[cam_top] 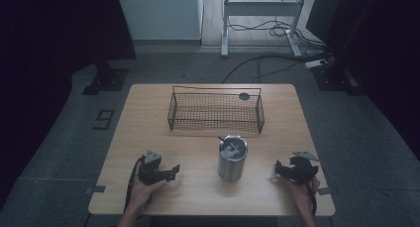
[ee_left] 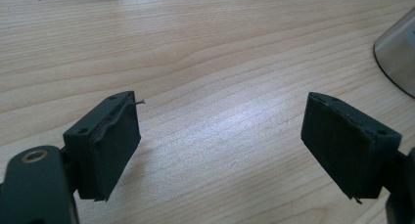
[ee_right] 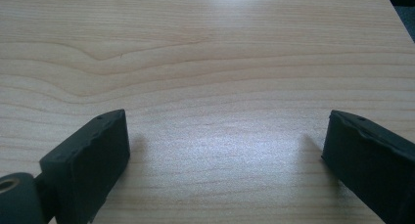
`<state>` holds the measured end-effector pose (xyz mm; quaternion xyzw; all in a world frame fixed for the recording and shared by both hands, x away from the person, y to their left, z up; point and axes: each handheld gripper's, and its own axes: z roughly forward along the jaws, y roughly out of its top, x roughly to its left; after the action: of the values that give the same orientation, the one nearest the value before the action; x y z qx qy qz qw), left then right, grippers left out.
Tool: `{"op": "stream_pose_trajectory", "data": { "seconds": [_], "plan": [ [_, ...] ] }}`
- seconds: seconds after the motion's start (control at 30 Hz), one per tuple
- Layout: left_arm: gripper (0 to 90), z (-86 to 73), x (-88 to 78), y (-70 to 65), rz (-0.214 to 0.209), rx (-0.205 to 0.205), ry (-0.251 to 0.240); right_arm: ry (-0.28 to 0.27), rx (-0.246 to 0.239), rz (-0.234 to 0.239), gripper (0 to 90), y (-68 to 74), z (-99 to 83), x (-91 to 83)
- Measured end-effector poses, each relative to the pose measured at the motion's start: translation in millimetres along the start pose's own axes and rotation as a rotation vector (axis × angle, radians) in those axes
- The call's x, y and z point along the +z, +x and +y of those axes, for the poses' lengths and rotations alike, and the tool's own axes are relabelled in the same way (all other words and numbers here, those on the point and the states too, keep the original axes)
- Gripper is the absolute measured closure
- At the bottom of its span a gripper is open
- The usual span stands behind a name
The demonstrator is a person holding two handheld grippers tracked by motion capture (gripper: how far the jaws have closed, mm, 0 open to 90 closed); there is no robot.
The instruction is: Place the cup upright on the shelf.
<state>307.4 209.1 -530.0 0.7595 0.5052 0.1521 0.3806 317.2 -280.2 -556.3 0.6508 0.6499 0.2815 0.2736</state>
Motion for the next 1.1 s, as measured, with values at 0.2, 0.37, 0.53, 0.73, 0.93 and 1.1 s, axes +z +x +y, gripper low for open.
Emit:
{"op": "stream_pose_trajectory", "data": {
  "seconds": [0.2,0.37,0.53,0.73,0.93,1.1],
  "plan": [
    [14.6,0.0,-0.1,-0.2,0.000,-0.001,-0.001,0.000,-0.001,0.001,3.3,0.0,0.0,0.0],
    [14.6,2.6,-4.5,-1.4,-0.004,-0.002,-0.018,0.000,-0.001,0.001,3.3,0.0,0.0,0.0],
    [14.5,8.1,-14.7,-5.5,-0.020,0.005,-0.055,0.000,-0.001,0.001,3.3,0.0,0.0,0.0],
    [14.1,15.2,-20.4,-11.9,-0.026,0.015,-0.075,0.000,-0.001,0.001,3.4,0.0,0.0,0.0],
    [13.6,24.1,-23.3,-20.2,-0.044,0.019,-0.091,-0.001,-0.002,0.003,3.5,0.0,0.0,0.0],
    [13.2,30.5,-22.1,-30.4,-0.065,0.031,-0.094,-0.001,-0.002,0.002,3.5,0.0,0.0,0.0]
  ]
}}
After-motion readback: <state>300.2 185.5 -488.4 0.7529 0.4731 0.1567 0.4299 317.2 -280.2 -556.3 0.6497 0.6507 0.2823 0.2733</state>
